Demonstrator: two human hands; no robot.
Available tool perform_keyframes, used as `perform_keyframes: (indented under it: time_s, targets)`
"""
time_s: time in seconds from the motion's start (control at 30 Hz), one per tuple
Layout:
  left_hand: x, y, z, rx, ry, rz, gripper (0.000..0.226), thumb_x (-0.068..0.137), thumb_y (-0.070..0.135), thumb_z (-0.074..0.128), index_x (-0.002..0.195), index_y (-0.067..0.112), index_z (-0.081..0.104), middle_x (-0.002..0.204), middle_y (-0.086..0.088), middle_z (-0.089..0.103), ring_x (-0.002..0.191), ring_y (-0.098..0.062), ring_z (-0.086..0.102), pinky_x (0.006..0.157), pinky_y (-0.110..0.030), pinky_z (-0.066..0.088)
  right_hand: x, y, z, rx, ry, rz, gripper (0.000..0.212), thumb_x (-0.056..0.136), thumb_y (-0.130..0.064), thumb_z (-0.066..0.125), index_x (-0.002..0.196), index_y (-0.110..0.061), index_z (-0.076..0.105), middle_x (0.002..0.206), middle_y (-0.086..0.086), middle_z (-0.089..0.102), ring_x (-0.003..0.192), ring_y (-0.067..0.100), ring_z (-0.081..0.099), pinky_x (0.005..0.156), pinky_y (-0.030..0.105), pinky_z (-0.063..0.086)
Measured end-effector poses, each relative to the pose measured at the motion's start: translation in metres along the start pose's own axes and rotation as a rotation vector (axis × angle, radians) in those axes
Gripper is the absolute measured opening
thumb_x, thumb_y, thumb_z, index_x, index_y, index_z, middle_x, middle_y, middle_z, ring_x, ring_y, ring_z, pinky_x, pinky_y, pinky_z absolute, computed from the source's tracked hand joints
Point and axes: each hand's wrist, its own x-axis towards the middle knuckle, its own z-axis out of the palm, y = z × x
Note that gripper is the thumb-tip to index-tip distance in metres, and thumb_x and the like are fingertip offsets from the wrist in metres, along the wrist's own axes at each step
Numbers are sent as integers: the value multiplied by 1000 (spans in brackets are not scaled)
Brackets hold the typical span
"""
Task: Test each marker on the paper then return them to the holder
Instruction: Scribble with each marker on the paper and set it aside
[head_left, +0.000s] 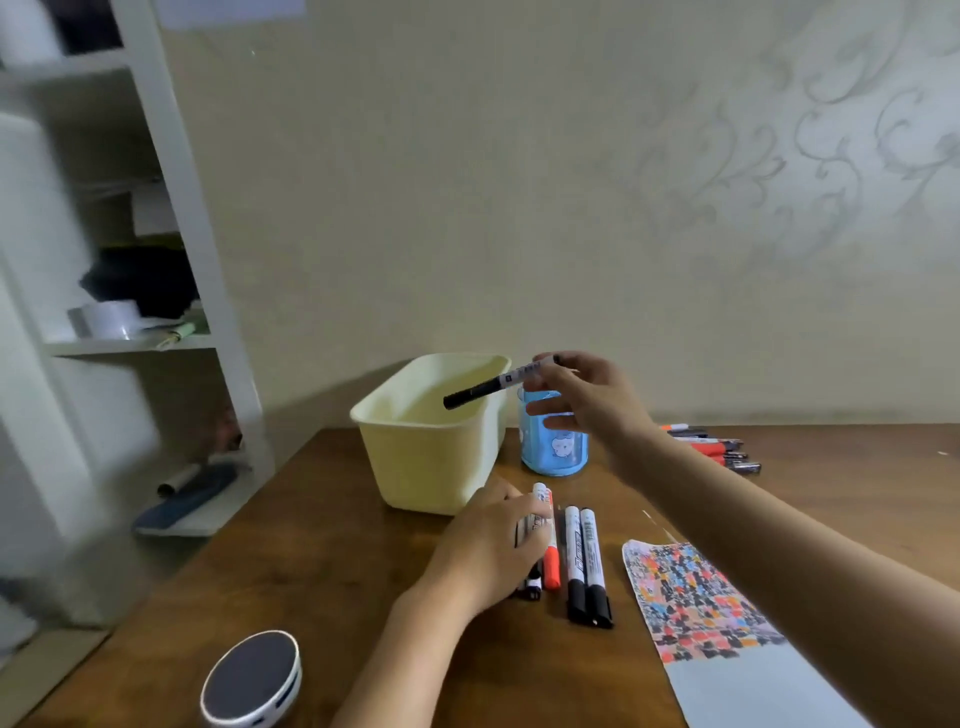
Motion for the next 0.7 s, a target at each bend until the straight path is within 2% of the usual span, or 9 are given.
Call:
perform_keyframes:
  time_s: [0.13, 0.27, 0.4, 0.5, 0.6, 0.7]
  targets:
    - [0, 1, 1, -19, -73, -20, 29, 96, 44, 48, 118, 35, 64, 125, 10, 47, 118, -4, 44, 94, -20, 35, 21, 2, 16, -55, -2, 42, 20, 97, -21, 61, 81, -19, 72, 86, 4, 71, 57, 11, 63, 59, 20, 56]
    - [-1, 6, 1, -20, -76, 15, 33, 95, 46, 49, 121, 35, 64, 126, 9, 47, 122, -7, 42, 103, -25, 36, 31, 6, 25, -90, -53, 74, 27, 98, -25, 60, 76, -18, 73, 71, -7, 71, 58, 10, 58, 62, 20, 55]
    - [-2, 9, 2, -5, -100, 15, 38, 92, 50, 46, 123, 36, 62, 127, 10, 45, 125, -11, 41, 107, -33, 38, 36, 10, 32, -141, -128, 85, 19, 99, -23, 60, 100, -10, 73, 81, -3, 70, 55, 8, 59, 61, 20, 55]
    - [-3, 8, 2, -7, -106, 11, 39, 92, 52, 46, 123, 36, 62, 126, 10, 45, 126, -11, 41, 108, -35, 38, 40, 11, 33, -127, -140, 87, 20, 100, -21, 58, 116, -11, 66, 87, 0, 73, 56, 8, 62, 61, 21, 57]
    - [-3, 8, 3, 6, -92, 23, 38, 92, 52, 47, 123, 37, 62, 127, 10, 45, 127, -11, 40, 110, -34, 35, 38, 10, 22, -149, -155, 68, 21, 102, -20, 56, 120, -13, 64, 93, 3, 73, 61, 11, 65, 63, 23, 59]
    - [-4, 10, 6, 66, -57, 50, 40, 91, 55, 48, 125, 38, 62, 127, 9, 47, 126, -12, 41, 111, -34, 33, 31, 13, -3, -209, -137, 43, 21, 102, -17, 54, 120, -13, 64, 95, 4, 73, 60, 13, 65, 59, 20, 58]
